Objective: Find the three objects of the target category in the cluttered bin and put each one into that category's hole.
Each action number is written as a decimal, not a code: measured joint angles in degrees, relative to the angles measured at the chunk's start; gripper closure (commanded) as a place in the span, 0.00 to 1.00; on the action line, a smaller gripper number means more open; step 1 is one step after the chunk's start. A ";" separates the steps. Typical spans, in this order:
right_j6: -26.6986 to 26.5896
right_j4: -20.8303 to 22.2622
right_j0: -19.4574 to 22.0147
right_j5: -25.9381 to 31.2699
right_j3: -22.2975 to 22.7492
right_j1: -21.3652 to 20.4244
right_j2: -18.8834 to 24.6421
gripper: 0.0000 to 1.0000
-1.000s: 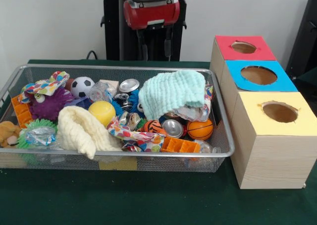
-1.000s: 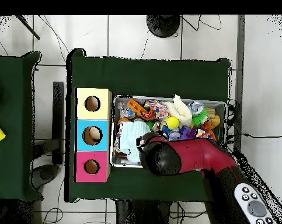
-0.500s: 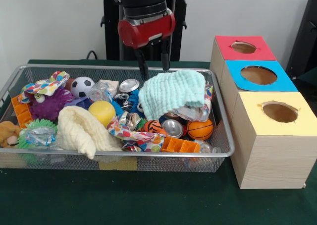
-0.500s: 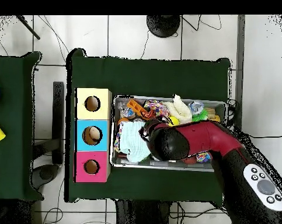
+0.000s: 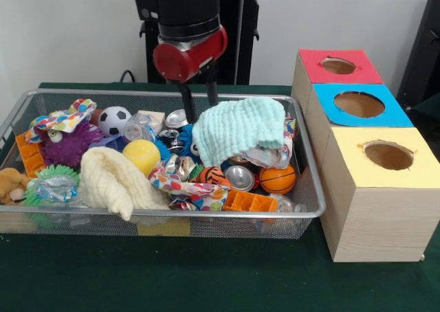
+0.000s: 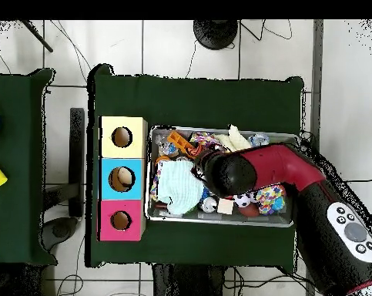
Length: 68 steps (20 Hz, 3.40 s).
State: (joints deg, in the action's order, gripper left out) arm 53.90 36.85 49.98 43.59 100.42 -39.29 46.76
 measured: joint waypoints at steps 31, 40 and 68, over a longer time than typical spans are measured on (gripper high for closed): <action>-12.30 2.73 0.15 4.19 -16.20 9.09 0.37 0.00; -12.31 2.73 0.42 4.19 -16.22 9.41 0.37 0.00; -16.42 -0.40 8.53 6.64 -16.18 18.09 3.85 0.00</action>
State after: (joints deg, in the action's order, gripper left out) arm 37.47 36.45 58.51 50.22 84.24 -21.19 50.61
